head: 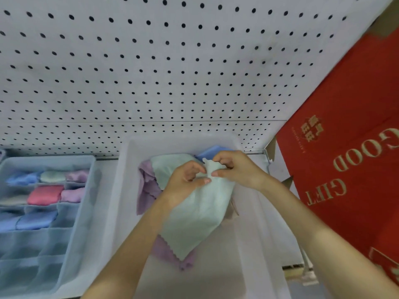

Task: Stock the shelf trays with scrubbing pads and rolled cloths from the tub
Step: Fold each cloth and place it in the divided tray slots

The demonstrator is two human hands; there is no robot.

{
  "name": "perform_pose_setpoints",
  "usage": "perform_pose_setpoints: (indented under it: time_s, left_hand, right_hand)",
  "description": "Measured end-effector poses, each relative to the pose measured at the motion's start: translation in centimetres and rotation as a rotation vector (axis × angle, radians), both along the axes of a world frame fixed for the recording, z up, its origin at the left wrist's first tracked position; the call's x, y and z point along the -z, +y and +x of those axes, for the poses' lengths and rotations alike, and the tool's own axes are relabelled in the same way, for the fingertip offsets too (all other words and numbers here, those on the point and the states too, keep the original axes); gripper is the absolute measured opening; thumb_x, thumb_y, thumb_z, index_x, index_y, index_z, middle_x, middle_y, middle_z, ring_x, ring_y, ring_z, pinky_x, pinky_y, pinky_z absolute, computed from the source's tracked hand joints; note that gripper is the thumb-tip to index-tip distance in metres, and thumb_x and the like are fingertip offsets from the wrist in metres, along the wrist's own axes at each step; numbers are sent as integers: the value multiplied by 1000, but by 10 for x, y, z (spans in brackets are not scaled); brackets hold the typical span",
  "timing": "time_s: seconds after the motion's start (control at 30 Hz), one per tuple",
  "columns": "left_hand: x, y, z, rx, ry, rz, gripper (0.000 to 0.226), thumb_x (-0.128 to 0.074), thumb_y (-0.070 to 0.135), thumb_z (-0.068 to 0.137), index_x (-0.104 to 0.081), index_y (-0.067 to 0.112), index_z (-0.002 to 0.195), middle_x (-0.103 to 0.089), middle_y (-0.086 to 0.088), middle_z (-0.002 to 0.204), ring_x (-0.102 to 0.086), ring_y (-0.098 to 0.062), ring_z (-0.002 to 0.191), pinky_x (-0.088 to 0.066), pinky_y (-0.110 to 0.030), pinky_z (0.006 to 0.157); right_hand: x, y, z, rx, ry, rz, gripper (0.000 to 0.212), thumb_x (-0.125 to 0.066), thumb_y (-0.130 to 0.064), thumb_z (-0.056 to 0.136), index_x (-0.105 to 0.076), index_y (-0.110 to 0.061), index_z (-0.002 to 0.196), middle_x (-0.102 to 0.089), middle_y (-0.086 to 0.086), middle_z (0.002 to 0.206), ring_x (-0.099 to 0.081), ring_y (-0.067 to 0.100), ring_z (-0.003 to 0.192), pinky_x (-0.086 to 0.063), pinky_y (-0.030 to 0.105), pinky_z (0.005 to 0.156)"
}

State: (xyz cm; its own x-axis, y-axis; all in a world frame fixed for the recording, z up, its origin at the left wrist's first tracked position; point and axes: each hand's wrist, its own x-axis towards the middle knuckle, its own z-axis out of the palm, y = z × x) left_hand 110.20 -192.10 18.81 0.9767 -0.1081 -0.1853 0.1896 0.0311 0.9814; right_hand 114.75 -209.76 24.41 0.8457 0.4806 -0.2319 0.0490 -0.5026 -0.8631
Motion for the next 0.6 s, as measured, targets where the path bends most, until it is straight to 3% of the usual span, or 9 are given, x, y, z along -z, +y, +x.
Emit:
perform_pose_setpoints:
  time_s: [0.07,0.13,0.2,0.33,0.43,0.5,0.6]
  left_hand:
    - [3,4,1,40,-12,-9,22,-74,-7,74,-59,8,82,-65,11,72,-57,0,64,-43,-15,62]
    - [2,8,0,59,4,13,24,-75,-5,75,-58,8,86,-64,7,74,-56,1,60,-41,-12,57]
    - [3,10,-1,41,18,40,28,-75,-4,75,-55,8,90,-61,1,78,-54,3,57,-39,-11,53]
    - [9,15,-5,28,8,69,26,-75,-3,75,-56,10,87,-63,-1,82,-59,1,65,-44,-14,60]
    - [11,16,-5,47,34,100,23,-75,-1,76,-59,14,81,-64,7,75,-59,0,66,-45,-15,63]
    - [14,16,-4,88,54,145,22,-75,3,77,-57,15,72,-58,12,64,-52,-5,61,-41,-19,61]
    - [14,19,-6,97,45,262,32,-71,12,83,-48,15,61,-42,13,53,-36,-6,54,-29,-23,56]
  right_hand:
    - [0,-2,1,15,3,14,16,-73,0,78,-60,-9,81,-51,-14,53,-40,-1,54,-34,15,59]
    - [1,-2,1,29,6,25,14,-74,-4,78,-63,-8,85,-59,15,69,-49,10,66,-39,29,65]
    - [1,-3,2,45,11,41,13,-73,-4,79,-65,-13,84,-62,26,80,-55,15,71,-42,33,68]
    - [0,-2,2,71,-14,36,12,-73,-6,79,-65,-13,83,-60,29,82,-52,18,70,-40,33,67]
    - [1,-3,3,88,-6,36,17,-72,-4,79,-64,-18,81,-64,19,78,-55,16,72,-42,31,67]
    - [1,-4,3,100,2,46,18,-72,-3,79,-65,-19,81,-66,6,78,-59,15,74,-45,32,69]
    - [3,-4,4,161,-11,36,17,-71,-4,79,-65,-20,82,-69,8,85,-65,28,82,-51,40,75]
